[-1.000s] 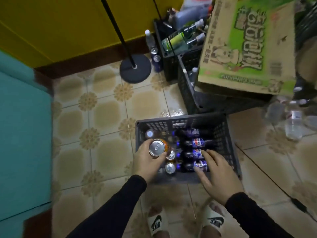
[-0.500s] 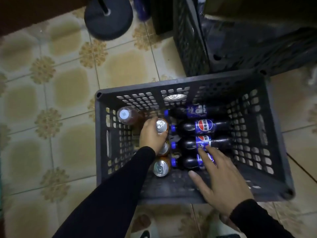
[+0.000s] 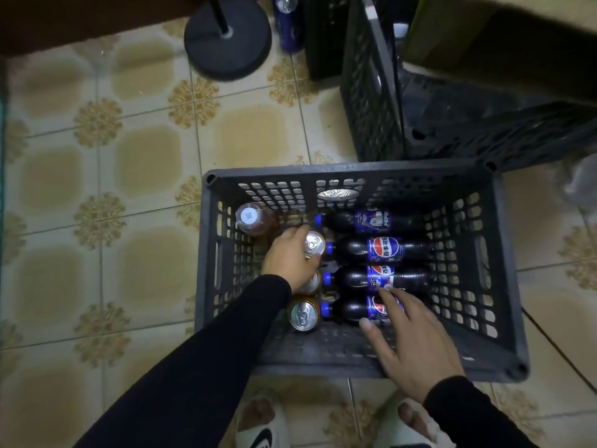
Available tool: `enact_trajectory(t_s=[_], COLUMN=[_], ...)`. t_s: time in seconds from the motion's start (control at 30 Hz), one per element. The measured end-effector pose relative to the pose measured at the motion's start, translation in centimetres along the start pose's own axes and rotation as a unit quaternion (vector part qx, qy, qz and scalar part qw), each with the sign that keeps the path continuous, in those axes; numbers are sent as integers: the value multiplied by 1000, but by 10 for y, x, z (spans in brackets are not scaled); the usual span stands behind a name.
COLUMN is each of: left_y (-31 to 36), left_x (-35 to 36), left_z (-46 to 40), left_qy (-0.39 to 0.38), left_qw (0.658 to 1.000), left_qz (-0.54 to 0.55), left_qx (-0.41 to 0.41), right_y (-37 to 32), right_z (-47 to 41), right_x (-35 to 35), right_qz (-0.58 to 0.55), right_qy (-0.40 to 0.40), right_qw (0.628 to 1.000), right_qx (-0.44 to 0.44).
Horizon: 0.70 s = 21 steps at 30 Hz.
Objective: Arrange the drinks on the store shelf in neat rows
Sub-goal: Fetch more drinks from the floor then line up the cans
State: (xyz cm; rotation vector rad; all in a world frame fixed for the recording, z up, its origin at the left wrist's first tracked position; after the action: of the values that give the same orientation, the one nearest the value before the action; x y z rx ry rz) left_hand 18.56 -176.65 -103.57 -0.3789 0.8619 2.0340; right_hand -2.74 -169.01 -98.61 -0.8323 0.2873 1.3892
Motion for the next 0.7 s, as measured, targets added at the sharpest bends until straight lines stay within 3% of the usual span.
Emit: enact_trajectory(t_s=[0.13, 0.37, 0.7], left_y=[28, 105, 172], left_x=[-59, -235, -427], left_z=[68, 255, 568], left_qy=[4, 168, 372], left_qw=[999, 976, 907], left_qz=[-21, -58, -123], left_qx=[41, 121, 154], right_y=[-34, -153, -363], right_z=[37, 141, 374], right_x=[-48, -204, -395], right_qz=[5, 58, 92], right_qy=[23, 104, 259], right_qw=[1000, 989, 912], right_qx=[-13, -90, -304])
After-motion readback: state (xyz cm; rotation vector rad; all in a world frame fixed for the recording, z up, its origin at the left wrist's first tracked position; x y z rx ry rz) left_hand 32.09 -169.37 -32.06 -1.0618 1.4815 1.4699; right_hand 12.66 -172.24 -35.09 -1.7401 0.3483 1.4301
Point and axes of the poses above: each hand's wrist, its own z-axis away from the middle knuckle, its own x-axis out of the palm, y = z × x, the point moved 8 cm from there along -z, towards the middle knuckle, and after that the axes turned 14 degrees about -y, right-handed, at the moved point
